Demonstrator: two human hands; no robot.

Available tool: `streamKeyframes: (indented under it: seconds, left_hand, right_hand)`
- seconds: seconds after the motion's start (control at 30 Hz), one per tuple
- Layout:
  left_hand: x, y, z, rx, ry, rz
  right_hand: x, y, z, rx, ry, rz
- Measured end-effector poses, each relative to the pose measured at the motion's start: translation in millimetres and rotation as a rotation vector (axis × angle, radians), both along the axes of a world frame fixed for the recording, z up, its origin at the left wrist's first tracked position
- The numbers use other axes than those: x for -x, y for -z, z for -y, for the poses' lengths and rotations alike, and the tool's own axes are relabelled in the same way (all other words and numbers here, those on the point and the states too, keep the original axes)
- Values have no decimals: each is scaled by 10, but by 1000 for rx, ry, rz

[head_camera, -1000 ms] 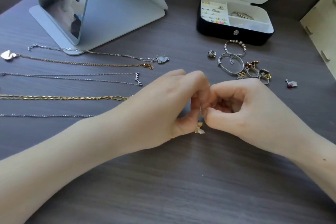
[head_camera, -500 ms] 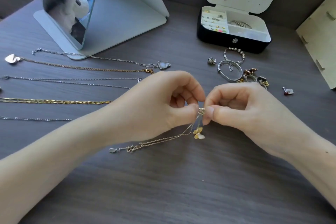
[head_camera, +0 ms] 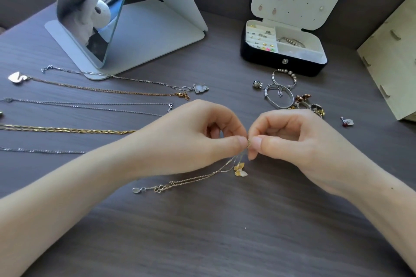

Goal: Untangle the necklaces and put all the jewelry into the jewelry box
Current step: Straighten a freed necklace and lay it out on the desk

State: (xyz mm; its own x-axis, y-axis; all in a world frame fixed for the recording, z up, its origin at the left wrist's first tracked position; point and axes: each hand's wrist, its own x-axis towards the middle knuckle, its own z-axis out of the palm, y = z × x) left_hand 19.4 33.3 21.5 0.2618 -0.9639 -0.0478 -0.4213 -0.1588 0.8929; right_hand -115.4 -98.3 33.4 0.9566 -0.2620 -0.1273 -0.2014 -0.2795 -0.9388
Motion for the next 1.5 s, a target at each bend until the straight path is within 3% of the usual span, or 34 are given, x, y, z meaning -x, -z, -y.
streamKeyframes:
  seconds: [0.33,0.63,0.77,0.9,1.5]
  left_hand:
    - [14,-11,-12,-40,-4,121]
    - [-22,15,-8,-86,-8,21]
    - [-28,19,-12,-81,-8,-51]
    - [-33,8,-14,-74,6,-60]
    - [-56,-2,-36,-47,35,-45]
  right_hand:
    - [-3,-10,-6,142,-14,0]
    - [66,40,-44,241,-15,34]
    - [86,107,-102,451,13,47]
    - [75,152,-150,508,52,71]
    - [110,21,-109,157,71,62]
